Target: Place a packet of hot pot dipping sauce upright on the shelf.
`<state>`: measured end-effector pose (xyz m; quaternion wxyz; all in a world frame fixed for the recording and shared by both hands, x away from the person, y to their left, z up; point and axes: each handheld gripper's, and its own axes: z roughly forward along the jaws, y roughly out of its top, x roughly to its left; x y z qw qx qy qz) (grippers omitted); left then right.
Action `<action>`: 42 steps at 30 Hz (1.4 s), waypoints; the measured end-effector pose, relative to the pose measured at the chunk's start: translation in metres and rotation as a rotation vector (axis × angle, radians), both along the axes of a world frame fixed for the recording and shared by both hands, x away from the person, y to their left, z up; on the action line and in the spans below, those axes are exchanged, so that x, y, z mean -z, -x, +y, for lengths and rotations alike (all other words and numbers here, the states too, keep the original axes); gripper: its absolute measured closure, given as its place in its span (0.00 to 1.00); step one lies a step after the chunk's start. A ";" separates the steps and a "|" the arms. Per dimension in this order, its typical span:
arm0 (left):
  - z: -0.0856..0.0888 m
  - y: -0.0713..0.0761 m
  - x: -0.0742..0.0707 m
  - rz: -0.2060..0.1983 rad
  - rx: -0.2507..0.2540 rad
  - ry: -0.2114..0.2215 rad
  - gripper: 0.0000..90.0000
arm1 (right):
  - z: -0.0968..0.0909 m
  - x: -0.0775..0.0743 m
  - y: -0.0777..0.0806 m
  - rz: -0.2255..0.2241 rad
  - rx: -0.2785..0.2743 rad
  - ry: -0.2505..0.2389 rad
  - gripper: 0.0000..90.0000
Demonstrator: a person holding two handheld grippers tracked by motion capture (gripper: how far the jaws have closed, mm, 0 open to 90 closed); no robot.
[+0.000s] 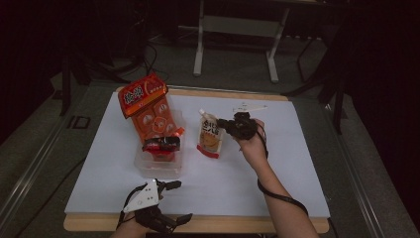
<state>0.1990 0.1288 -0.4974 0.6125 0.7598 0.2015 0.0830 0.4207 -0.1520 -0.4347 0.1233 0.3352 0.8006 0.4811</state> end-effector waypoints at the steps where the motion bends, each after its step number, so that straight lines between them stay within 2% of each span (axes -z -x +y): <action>1: 0.000 0.000 0.000 -0.001 0.002 0.005 0.03 | 0.001 -0.002 0.002 -0.004 -0.007 0.000 1.00; 6: 0.000 0.000 -0.002 -0.022 -0.001 -0.012 0.04 | 0.004 -0.009 0.008 -0.027 -0.021 0.007 1.00; 7: 0.000 0.000 -0.002 -0.027 -0.002 -0.019 0.04 | 0.002 -0.015 0.011 -0.031 -0.032 -0.010 1.00; 11: 0.001 -0.001 -0.003 -0.014 0.000 -0.004 0.05 | -0.001 -0.019 0.014 -0.036 -0.037 -0.022 1.00; 12: 0.001 -0.001 -0.003 -0.002 0.007 -0.006 0.05 | -0.002 -0.021 0.016 -0.041 -0.036 -0.022 1.00; 13: 0.000 -0.002 -0.004 0.028 0.024 -0.006 0.05 | -0.004 -0.024 0.019 -0.045 -0.038 -0.026 1.00; 16: -0.001 0.000 -0.005 0.029 0.034 -0.003 0.05 | -0.006 -0.027 0.022 -0.052 -0.042 -0.025 1.00; 17: -0.003 0.002 -0.006 0.027 0.034 -0.020 0.05 | -0.007 -0.030 0.026 -0.055 -0.055 -0.029 1.00; 20: -0.005 0.003 -0.009 0.022 0.036 -0.025 0.05 | -0.007 -0.034 0.032 -0.062 -0.068 -0.028 1.00; 24: -0.006 0.004 -0.013 0.017 0.039 -0.005 0.04 | -0.008 -0.040 0.041 -0.076 -0.086 -0.024 1.00; 27: -0.005 0.004 -0.018 0.012 0.031 0.000 0.04 | -0.013 -0.049 0.056 -0.095 -0.113 -0.046 1.00; 33: -0.002 0.002 -0.029 0.001 0.013 0.018 0.04 | -0.021 -0.063 0.082 -0.105 -0.165 -0.089 1.00; 36: -0.001 0.001 -0.033 0.004 0.021 0.019 0.04 | -0.022 -0.065 0.086 -0.110 -0.172 -0.092 1.00; 37: -0.001 0.000 -0.038 -0.005 0.016 0.014 0.04 | -0.026 -0.070 0.097 -0.119 -0.197 -0.105 1.00; 42: 0.000 -0.001 -0.046 -0.011 0.011 0.022 0.04 | -0.032 -0.077 0.116 -0.140 -0.227 -0.104 1.00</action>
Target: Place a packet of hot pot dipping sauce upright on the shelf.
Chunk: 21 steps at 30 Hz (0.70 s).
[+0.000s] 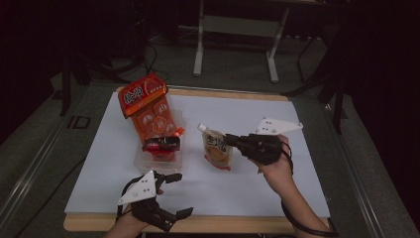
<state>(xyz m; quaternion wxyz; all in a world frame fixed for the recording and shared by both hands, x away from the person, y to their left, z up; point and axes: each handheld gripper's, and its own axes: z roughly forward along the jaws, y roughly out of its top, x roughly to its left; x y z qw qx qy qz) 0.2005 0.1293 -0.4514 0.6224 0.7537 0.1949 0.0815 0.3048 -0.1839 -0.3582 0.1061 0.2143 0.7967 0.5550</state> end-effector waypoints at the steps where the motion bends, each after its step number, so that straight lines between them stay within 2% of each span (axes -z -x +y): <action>1: 0.000 -0.001 -0.003 -0.002 -0.005 0.003 0.04 | -0.002 -0.001 0.003 0.005 -0.010 -0.008 1.00; 6: -0.001 -0.003 -0.008 0.001 -0.009 -0.002 0.04 | -0.006 -0.003 0.012 0.007 -0.029 -0.024 1.00; 7: -0.002 -0.005 -0.012 -0.009 -0.020 -0.007 0.04 | -0.007 -0.004 0.015 0.006 -0.036 -0.028 1.00; 10: -0.003 -0.008 -0.015 0.006 -0.011 0.009 0.05 | -0.009 -0.007 0.025 -0.006 -0.057 -0.030 1.00; 13: -0.005 -0.011 -0.017 -0.006 -0.009 0.003 0.06 | -0.009 -0.010 0.031 -0.011 -0.073 -0.038 1.00; 19: -0.009 -0.015 -0.023 -0.020 0.023 -0.006 0.08 | -0.012 -0.011 0.045 -0.013 -0.106 -0.045 1.00; 21: -0.011 -0.016 -0.026 -0.020 0.034 0.000 0.12 | -0.012 -0.011 0.050 -0.013 -0.114 -0.046 1.00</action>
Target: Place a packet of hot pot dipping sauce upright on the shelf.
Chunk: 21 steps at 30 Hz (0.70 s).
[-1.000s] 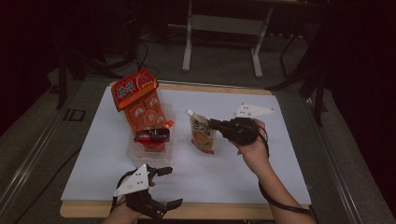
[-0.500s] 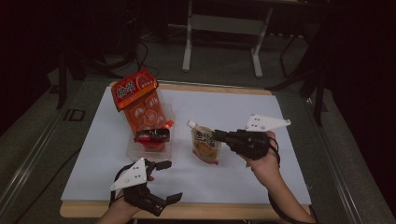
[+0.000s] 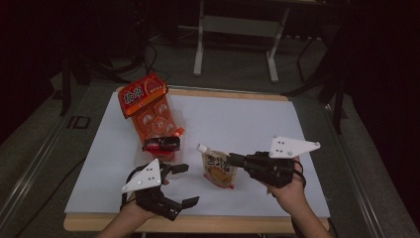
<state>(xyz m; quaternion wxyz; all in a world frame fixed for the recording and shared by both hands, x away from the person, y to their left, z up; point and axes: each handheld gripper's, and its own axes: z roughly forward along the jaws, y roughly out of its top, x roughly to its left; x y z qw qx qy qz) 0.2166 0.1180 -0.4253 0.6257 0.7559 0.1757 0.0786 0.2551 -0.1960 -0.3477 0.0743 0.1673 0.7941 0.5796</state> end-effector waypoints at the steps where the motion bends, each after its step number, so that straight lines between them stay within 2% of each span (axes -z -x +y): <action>1: -0.001 -0.001 -0.001 -0.002 0.006 0.006 0.14 | 0.000 0.000 0.002 -0.002 -0.006 0.004 1.00; 3: -0.003 -0.002 -0.004 -0.009 0.022 0.010 0.17 | -0.001 0.001 0.007 0.006 -0.018 -0.003 1.00; 6: -0.007 -0.003 -0.009 -0.017 0.059 0.028 0.35 | 0.000 0.003 0.013 0.003 -0.035 0.002 1.00; 8: -0.009 -0.004 -0.011 -0.025 0.082 0.036 0.38 | 0.001 0.003 0.014 0.002 -0.038 0.001 1.00; 13: -0.014 -0.008 -0.014 -0.033 0.065 0.013 0.42 | 0.002 0.006 0.017 0.009 -0.051 0.000 1.00; 21: -0.009 -0.013 -0.015 -0.038 0.038 -0.009 0.40 | -0.005 0.005 0.018 0.013 -0.043 -0.025 1.00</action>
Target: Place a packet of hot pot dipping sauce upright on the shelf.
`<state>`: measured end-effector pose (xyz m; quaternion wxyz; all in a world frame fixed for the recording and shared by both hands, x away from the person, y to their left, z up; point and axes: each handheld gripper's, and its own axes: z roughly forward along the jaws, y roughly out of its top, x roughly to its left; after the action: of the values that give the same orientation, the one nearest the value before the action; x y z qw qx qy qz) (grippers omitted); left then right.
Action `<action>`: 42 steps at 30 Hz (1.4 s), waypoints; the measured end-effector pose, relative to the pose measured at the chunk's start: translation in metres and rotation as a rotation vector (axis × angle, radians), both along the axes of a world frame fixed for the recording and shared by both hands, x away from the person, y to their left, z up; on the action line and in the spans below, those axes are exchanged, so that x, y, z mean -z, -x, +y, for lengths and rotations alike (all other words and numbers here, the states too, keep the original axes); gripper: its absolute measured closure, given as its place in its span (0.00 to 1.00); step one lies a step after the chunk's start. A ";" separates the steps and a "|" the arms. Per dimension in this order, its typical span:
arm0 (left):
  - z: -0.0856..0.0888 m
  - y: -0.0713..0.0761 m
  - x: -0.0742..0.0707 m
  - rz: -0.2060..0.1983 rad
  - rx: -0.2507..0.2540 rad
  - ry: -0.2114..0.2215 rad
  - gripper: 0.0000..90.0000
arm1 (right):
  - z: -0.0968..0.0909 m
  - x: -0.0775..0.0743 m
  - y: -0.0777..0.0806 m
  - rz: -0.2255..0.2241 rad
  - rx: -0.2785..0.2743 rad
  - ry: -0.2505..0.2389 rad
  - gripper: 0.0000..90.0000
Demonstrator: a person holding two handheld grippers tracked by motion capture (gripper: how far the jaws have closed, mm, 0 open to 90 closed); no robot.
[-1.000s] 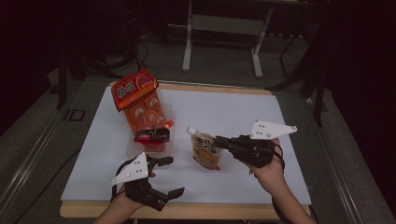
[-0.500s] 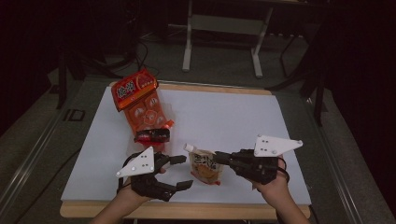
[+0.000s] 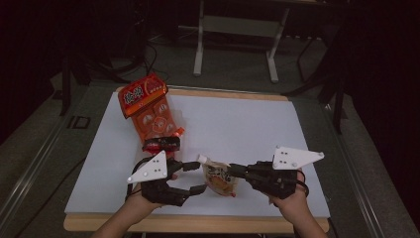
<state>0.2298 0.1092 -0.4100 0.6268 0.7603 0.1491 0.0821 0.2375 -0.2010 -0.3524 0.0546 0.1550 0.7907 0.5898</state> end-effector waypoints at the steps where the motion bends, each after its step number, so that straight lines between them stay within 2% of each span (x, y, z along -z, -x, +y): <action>1: 0.001 -0.001 0.000 0.000 -0.007 0.002 0.40 | 0.000 0.000 0.000 0.000 0.000 0.000 1.00; 4: 0.001 -0.003 -0.002 -0.001 -0.005 0.015 0.40 | 0.001 0.001 0.001 0.001 -0.006 0.002 1.00; 10: -0.003 -0.006 -0.008 -0.015 0.024 0.008 0.43 | 0.005 0.001 0.002 0.003 -0.025 0.005 1.00; 13: -0.005 -0.008 -0.009 -0.024 0.042 0.009 0.51 | 0.007 0.002 0.003 -0.001 -0.032 0.004 1.00; 17: -0.009 -0.011 -0.009 -0.014 0.075 0.002 0.64 | 0.009 0.003 0.002 0.004 -0.036 0.008 1.00; 19: -0.009 -0.011 -0.009 -0.014 0.075 0.002 0.67 | 0.009 0.004 0.002 0.005 -0.039 0.010 1.00; 22: -0.011 -0.015 -0.008 -0.022 0.076 -0.002 0.79 | 0.008 0.005 0.001 0.009 -0.036 0.013 1.00; 24: -0.011 -0.015 -0.008 -0.027 0.072 -0.003 0.83 | 0.008 0.005 0.001 0.011 -0.036 0.012 1.00; 28: -0.015 -0.016 -0.010 -0.030 0.082 -0.047 0.91 | 0.007 0.007 0.000 0.016 -0.032 0.013 1.00; 31: -0.016 -0.015 -0.010 -0.041 0.084 -0.061 0.95 | 0.006 0.008 -0.001 0.018 -0.027 0.016 1.00; 32: -0.016 -0.014 -0.010 -0.072 0.083 -0.068 0.95 | 0.005 0.008 -0.002 0.019 -0.025 0.013 0.99; 35: -0.015 -0.015 -0.010 -0.056 0.086 -0.068 0.98 | 0.005 0.009 -0.001 0.018 -0.015 0.013 0.99; 37: -0.015 -0.015 -0.010 -0.070 0.094 -0.076 0.98 | 0.005 0.009 -0.002 0.017 -0.016 0.015 0.99; 42: -0.014 -0.015 -0.011 -0.073 0.098 -0.066 0.99 | 0.005 0.008 -0.002 0.007 -0.014 0.011 0.97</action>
<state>0.2453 0.0951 -0.3986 0.6096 0.7836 0.0859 0.0837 0.2395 -0.1963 -0.3607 0.0483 0.1512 0.7953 0.5850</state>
